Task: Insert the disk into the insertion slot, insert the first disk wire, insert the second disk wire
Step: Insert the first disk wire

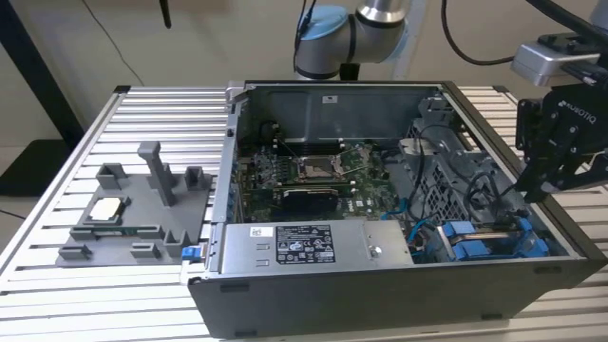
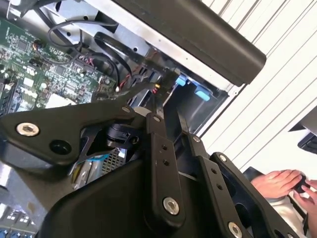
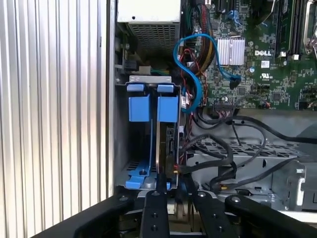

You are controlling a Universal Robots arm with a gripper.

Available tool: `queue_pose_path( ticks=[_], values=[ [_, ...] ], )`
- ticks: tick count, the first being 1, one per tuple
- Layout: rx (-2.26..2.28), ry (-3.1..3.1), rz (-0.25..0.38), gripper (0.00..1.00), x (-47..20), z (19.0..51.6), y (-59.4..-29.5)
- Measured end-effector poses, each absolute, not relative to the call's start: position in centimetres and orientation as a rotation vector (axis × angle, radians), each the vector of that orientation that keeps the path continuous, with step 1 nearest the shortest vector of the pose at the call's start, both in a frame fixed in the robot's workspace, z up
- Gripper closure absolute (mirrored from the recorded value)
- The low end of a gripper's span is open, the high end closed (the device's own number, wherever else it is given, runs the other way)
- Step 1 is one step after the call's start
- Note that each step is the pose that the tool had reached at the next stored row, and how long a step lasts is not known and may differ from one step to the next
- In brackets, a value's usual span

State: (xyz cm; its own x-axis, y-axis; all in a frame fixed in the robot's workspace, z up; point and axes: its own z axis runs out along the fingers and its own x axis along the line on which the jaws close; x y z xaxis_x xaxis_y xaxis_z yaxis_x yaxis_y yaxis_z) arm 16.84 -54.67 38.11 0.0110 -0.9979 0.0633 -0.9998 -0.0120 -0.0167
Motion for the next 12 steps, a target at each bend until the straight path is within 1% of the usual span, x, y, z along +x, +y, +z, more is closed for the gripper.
queue_pose_path(
  ticks=[12],
  values=[
    [2.21, -2.185, 0.088, 0.73, 18.04, 38.1, -54.47]
  ],
)
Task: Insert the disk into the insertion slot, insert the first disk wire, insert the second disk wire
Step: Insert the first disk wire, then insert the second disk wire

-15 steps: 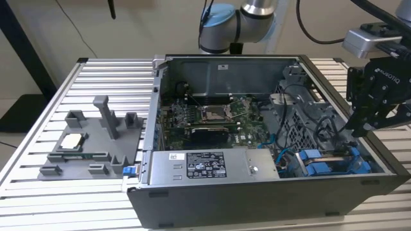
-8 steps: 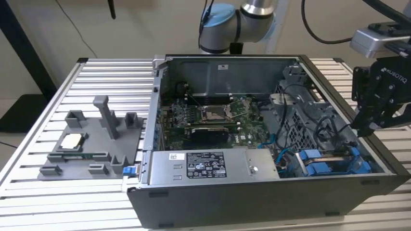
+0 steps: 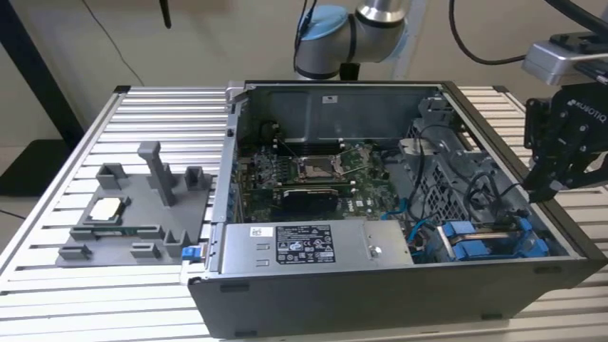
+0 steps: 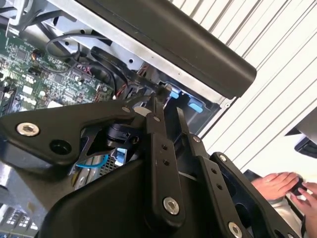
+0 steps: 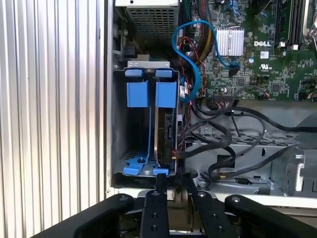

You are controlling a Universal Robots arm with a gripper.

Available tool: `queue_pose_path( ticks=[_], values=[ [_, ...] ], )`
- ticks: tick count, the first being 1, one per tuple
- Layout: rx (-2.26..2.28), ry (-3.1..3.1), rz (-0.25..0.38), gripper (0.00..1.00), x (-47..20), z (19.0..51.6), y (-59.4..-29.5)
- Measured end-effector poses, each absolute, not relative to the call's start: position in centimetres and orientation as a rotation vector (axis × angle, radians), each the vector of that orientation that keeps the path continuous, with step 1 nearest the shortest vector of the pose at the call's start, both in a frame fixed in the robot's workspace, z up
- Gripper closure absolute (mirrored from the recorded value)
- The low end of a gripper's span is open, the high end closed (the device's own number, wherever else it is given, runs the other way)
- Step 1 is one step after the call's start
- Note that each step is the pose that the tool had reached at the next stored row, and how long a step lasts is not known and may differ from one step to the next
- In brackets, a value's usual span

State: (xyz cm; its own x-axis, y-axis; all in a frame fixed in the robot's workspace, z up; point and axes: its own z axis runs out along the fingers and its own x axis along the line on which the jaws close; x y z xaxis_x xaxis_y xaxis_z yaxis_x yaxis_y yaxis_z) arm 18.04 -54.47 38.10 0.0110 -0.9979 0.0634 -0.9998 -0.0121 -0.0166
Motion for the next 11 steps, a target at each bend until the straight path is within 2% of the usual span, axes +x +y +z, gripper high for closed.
queue_pose_path(
  ticks=[11],
  values=[
    [2.21, -2.185, 0.088, 0.73, 18.25, 37.83, -54.08]
  ],
)
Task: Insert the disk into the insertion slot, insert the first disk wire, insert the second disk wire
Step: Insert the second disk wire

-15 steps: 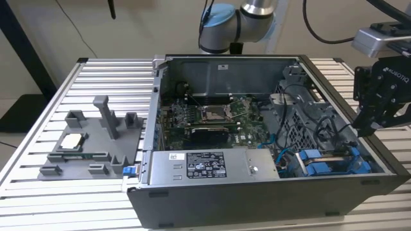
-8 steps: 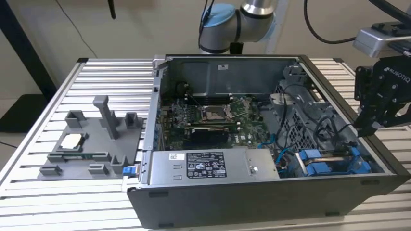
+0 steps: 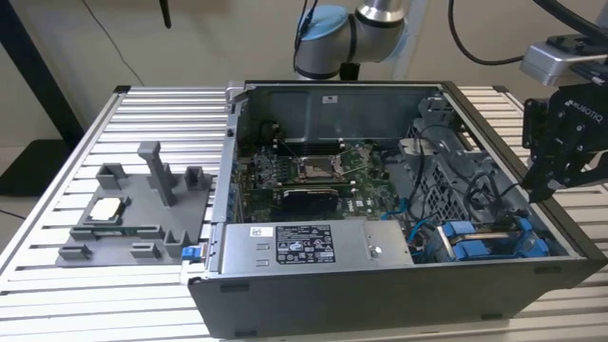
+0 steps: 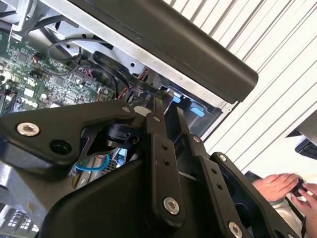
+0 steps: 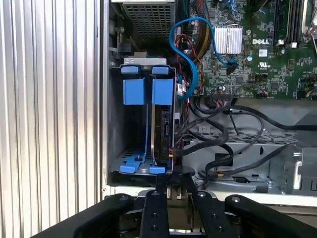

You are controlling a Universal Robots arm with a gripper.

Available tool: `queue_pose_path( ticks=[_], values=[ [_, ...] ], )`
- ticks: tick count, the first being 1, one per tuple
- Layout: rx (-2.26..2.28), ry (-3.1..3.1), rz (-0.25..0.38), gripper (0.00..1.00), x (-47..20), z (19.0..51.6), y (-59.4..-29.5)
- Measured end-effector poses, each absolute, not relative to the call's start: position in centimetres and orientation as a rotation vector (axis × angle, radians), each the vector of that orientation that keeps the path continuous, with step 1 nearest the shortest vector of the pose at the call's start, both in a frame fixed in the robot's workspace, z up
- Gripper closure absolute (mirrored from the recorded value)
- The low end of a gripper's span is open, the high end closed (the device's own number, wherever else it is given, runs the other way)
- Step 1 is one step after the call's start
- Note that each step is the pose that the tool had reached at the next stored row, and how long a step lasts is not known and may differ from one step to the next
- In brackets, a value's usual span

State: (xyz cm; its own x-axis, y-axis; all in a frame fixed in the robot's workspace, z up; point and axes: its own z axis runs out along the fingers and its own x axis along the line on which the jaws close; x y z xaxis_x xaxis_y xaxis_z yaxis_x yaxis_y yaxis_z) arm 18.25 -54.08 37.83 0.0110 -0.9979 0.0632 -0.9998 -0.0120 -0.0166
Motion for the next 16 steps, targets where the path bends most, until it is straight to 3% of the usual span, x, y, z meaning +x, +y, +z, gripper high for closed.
queue_pose_path(
  ticks=[9, 11, 12, 16],
  values=[
    [2.214, -2.189, 0.083, 0.73, 18.28, 37.4, -54.0],
    [2.216, -2.191, 0.08, 0.75, 18.28, 37.29, -54.0],
    [2.218, -2.193, 0.078, 0.82, 18.28, 37.22, -54.0],
    [2.22, -2.195, 0.074, 0.82, 18.28, 37.18, -53.99]
  ],
)
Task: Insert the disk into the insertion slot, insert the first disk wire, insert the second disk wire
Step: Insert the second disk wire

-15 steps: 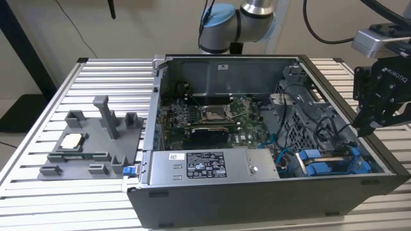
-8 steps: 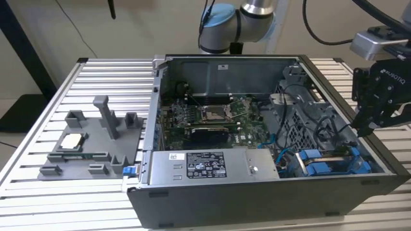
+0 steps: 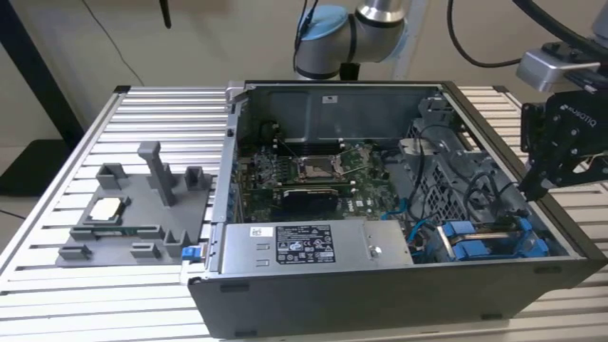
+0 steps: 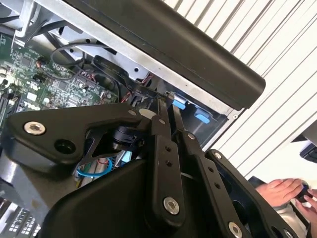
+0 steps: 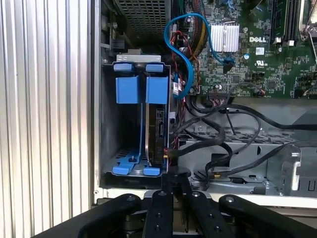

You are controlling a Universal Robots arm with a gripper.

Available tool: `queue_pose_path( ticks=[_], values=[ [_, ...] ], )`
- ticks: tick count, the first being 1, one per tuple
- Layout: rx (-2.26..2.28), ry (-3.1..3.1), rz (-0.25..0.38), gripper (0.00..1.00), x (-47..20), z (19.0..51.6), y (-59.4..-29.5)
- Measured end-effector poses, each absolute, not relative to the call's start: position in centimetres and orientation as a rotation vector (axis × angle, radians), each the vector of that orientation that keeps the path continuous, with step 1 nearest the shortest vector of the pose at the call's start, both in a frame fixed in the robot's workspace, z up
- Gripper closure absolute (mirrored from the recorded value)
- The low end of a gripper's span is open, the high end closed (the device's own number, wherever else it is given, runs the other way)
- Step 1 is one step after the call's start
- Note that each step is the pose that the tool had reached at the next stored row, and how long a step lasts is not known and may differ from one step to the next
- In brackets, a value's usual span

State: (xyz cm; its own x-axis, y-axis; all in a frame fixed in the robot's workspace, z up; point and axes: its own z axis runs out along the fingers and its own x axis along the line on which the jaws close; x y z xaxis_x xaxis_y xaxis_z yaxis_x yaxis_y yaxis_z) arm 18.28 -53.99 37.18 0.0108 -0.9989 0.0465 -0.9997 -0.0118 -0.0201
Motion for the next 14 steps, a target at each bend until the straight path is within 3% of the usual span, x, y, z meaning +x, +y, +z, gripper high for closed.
queue_pose_path(
  ticks=[14],
  values=[
    [2.222, -2.202, 0.065, 0.84, 17.1, 39.5, -54.0]
  ],
)
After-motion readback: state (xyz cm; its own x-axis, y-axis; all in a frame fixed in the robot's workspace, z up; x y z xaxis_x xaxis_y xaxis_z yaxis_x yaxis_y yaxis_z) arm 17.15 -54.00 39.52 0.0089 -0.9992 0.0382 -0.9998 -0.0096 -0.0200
